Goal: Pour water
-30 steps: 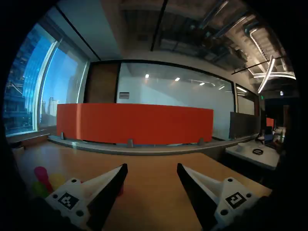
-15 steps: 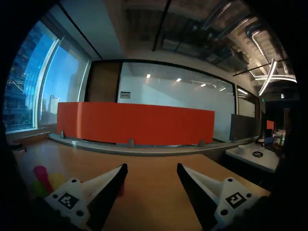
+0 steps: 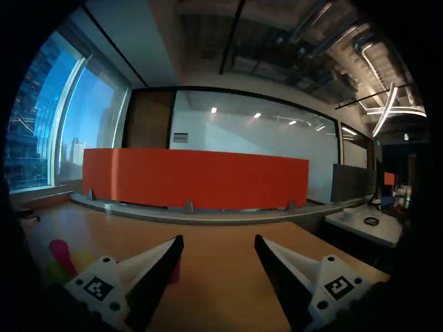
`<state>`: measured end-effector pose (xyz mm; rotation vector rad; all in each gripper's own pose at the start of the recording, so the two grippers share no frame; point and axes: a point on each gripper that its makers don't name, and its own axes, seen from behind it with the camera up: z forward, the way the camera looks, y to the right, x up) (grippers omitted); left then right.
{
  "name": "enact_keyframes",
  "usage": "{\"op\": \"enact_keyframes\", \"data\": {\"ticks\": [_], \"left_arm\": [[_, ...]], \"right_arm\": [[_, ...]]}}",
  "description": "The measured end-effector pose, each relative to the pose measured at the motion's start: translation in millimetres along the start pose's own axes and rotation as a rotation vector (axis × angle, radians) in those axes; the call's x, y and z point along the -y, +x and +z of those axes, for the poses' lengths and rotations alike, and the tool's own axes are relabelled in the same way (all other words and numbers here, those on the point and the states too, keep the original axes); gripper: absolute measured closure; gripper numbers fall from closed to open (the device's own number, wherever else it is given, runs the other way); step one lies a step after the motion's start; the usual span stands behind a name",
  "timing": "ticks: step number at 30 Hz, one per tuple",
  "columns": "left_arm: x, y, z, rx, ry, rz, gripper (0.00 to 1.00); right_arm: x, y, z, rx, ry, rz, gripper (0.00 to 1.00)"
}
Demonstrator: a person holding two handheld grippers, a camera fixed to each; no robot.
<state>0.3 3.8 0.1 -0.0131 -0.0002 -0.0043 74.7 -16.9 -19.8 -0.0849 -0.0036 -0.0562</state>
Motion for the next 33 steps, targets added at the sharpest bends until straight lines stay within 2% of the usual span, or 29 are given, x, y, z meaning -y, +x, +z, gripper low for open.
{"op": "enact_keyframes", "data": {"ticks": [12,18,33], "left_arm": [[-0.2,0,0.2,0.0,-0.002,0.004,0.09],[0.2,1,0.8,0.0,-0.002,0.005,0.09],[-0.2,0,0.4,0.0,-0.002,0.004,0.09]], "right_arm": [[3,11,-5.5,-0.045,0.034,-0.012,0.01],[4,12,-7.3,-0.066,0.072,-0.005,0.01],[1,-7,5.8,-0.119,0.114,0.011,0.01]]}}
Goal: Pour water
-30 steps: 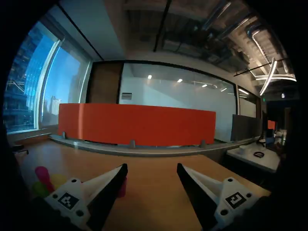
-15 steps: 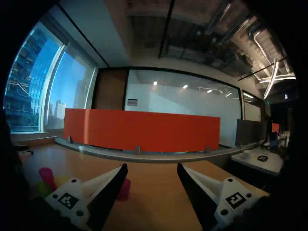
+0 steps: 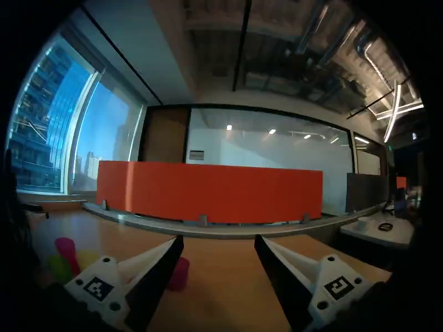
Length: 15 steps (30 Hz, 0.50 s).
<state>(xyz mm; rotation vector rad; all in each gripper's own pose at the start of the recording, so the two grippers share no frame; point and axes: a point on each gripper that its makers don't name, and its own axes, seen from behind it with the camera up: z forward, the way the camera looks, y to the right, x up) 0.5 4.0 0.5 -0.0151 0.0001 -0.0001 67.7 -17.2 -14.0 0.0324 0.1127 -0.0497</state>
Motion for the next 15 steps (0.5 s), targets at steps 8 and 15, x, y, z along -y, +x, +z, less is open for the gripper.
{"op": "enact_keyframes", "data": {"ticks": [8,15], "left_arm": [[-0.2,0,-0.1,0.0,0.0,0.0,0.09],[-0.7,0,-0.2,0.0,0.0,0.0,0.09]], "right_arm": [[-1,-24,-0.3,0.01,0.006,0.01,0.01],[-12,-44,1.9,0.039,-0.012,0.035,0.01]]}}
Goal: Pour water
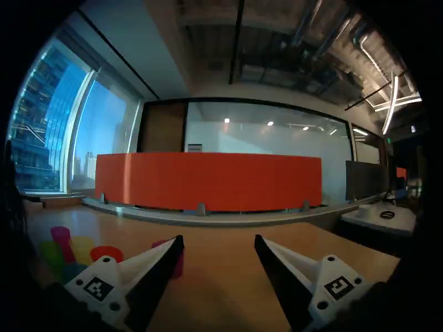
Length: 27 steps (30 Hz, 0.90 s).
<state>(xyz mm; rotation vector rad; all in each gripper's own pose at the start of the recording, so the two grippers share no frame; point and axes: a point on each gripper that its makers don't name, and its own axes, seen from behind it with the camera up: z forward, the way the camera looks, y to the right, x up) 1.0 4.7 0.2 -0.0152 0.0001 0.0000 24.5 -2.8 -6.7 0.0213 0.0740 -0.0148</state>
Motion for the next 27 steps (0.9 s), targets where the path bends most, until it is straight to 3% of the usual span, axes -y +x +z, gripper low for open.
{"op": "enact_keyframes", "data": {"ticks": [9,27], "left_arm": [[0.3,0,0.0,0.0,0.0,0.0,0.09],[0.5,0,0.5,0.0,0.0,0.0,0.09]], "right_arm": [[-5,-15,2.3,0.032,-0.006,0.046,0.01],[-1,-27,5.1,0.071,-0.017,0.012,0.01]]}}
